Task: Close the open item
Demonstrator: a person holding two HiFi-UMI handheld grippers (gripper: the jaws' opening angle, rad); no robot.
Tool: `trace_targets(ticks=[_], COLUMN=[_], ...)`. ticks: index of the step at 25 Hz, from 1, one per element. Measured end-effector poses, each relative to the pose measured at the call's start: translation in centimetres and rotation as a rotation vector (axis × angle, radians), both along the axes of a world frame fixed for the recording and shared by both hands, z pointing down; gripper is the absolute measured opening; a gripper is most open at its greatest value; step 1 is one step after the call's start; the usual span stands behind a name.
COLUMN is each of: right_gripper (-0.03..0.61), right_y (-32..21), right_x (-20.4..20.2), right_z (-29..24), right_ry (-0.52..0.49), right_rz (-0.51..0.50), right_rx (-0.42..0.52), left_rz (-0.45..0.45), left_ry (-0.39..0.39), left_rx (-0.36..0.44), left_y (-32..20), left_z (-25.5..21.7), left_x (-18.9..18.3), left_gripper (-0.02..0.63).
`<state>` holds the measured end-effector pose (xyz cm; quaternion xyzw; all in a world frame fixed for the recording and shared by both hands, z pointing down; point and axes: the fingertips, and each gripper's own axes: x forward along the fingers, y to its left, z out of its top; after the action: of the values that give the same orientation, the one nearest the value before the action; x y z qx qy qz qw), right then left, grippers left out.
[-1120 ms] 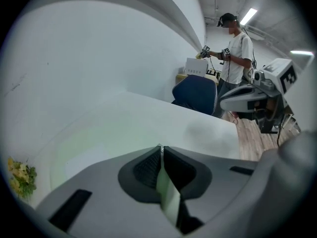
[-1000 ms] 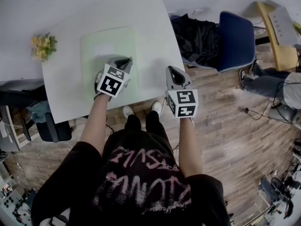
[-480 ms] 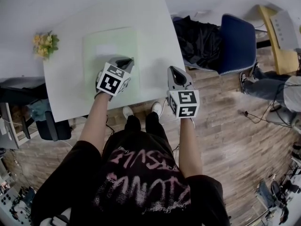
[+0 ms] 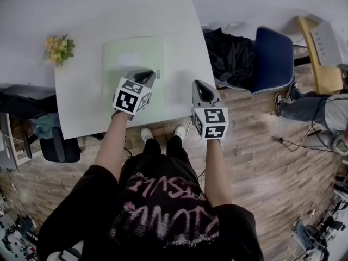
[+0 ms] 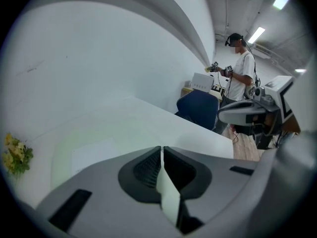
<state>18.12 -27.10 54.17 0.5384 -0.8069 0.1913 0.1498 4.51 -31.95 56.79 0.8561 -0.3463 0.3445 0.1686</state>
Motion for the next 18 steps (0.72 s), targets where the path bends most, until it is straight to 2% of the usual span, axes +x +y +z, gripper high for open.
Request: trace_targets(ticks=[9,18], right_gripper=[0.009,0.009], right_y=[-0.2,-1.0], right_x=[-2.0,-5.3], right_z=[-1.7,-4.3], right_ry=[0.0,-0.012], right_rz=[-0.026,-0.069], right_rx=[0.037,0.088], left_rz=[-0.089,-0.208], left_ry=[0.064,0.082], left_rx=[0.075,0.167], left_y=[1.2,2.2], left_z=[-2.4,-5.4], left_x=[-3.0,-8.4], left_gripper=[0.02,0.02])
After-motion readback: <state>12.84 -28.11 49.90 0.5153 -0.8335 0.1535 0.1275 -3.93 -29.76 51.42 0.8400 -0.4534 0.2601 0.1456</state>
